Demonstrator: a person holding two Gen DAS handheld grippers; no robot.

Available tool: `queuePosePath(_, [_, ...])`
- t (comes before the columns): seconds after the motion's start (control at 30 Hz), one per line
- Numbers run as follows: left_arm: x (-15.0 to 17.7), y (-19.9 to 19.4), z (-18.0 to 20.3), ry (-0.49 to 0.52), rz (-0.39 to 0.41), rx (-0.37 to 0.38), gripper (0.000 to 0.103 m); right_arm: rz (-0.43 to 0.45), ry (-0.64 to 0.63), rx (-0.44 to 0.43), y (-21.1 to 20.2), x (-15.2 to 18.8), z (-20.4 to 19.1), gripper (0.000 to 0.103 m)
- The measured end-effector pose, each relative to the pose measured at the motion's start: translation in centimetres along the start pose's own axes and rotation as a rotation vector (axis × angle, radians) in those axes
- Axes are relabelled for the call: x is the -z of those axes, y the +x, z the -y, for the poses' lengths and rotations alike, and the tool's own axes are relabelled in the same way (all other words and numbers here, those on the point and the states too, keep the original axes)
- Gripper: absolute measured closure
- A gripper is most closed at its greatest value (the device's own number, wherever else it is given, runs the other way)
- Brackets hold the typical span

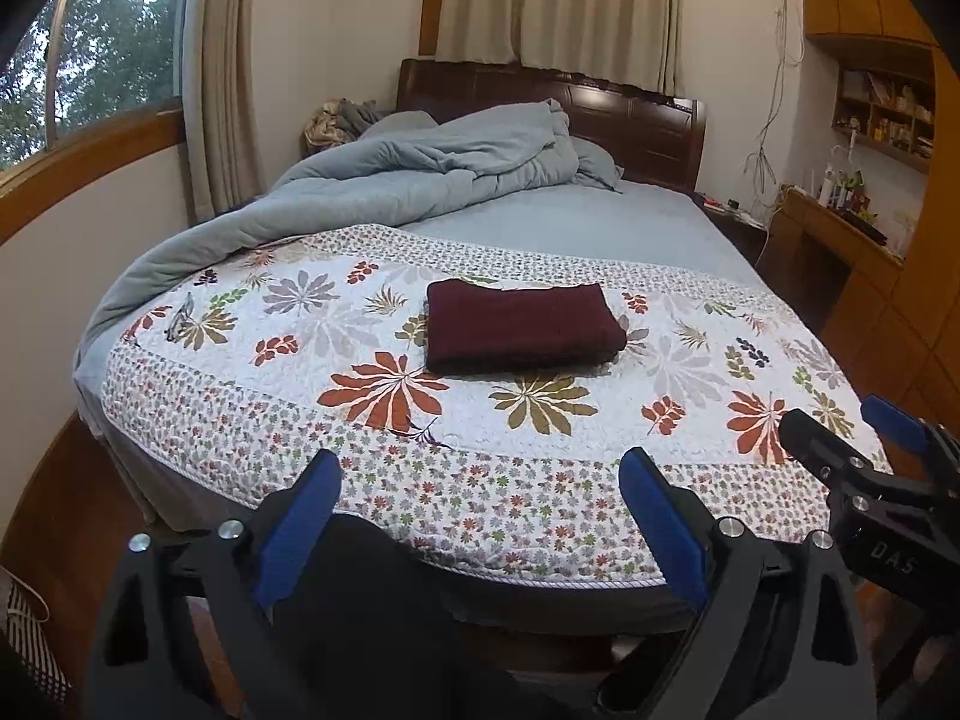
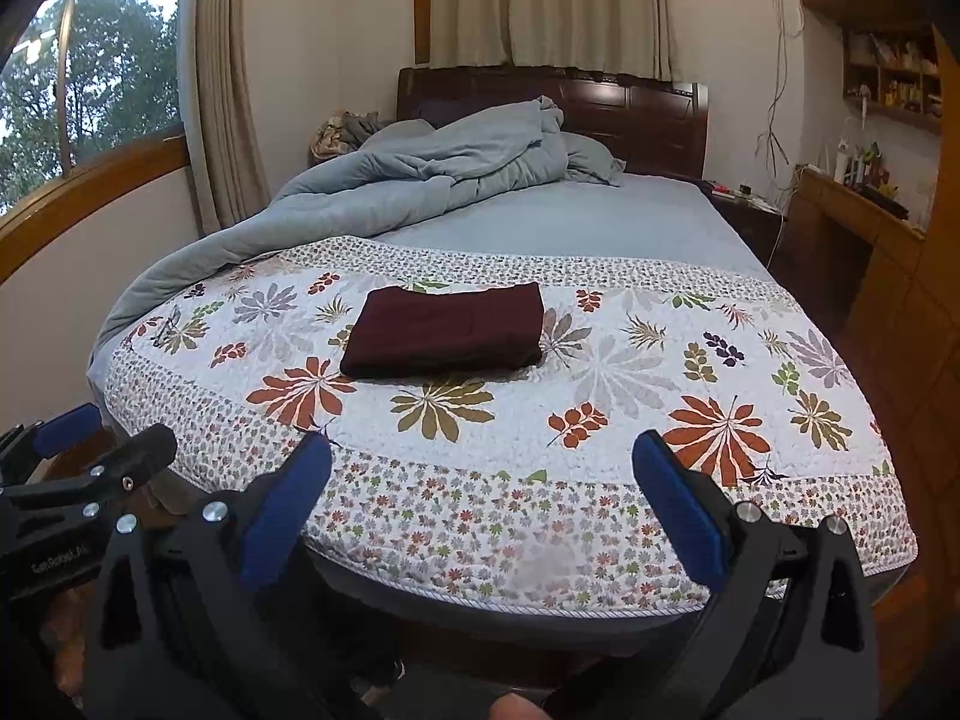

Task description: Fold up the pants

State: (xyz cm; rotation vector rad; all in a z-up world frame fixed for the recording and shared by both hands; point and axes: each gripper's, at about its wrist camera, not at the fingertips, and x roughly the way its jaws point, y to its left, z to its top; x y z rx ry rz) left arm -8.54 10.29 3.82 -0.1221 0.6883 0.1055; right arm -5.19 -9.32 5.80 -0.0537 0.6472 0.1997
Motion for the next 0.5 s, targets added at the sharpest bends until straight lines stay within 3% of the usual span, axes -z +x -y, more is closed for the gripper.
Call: queuePosePath(0.5, [0.02,0.22,-0.11,-0.007,-0.010,-0.002,0.009,-0.004,-0.012,0.002,0.65,-0.21,-0.01,0.003])
